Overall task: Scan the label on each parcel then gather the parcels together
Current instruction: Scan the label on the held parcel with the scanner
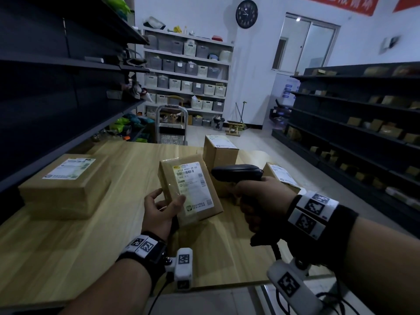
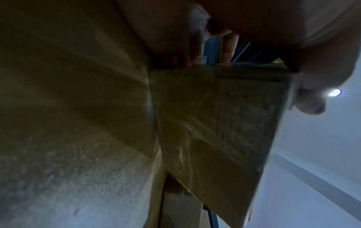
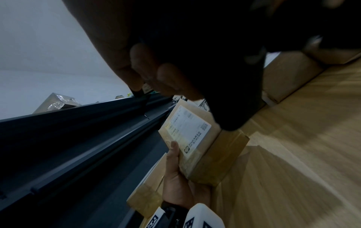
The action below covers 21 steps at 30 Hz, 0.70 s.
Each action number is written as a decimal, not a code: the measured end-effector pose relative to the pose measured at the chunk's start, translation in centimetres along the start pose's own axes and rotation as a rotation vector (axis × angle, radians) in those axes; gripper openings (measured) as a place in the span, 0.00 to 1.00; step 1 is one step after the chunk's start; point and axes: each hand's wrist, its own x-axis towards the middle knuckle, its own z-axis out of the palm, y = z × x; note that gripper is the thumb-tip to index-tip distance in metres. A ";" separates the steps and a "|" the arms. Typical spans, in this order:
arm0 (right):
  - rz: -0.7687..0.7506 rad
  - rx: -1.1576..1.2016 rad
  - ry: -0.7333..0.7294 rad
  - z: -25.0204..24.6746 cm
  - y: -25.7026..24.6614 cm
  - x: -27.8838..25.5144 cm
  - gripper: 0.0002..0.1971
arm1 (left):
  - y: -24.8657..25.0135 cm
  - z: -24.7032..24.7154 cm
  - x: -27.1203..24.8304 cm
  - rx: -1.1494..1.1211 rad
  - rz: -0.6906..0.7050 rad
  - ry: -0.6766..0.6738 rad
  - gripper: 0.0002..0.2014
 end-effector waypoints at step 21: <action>-0.006 -0.086 0.026 0.3 0.3 0.6 0.08 | 0.0 0.0 0.2 0.007 -0.024 -0.005 0.62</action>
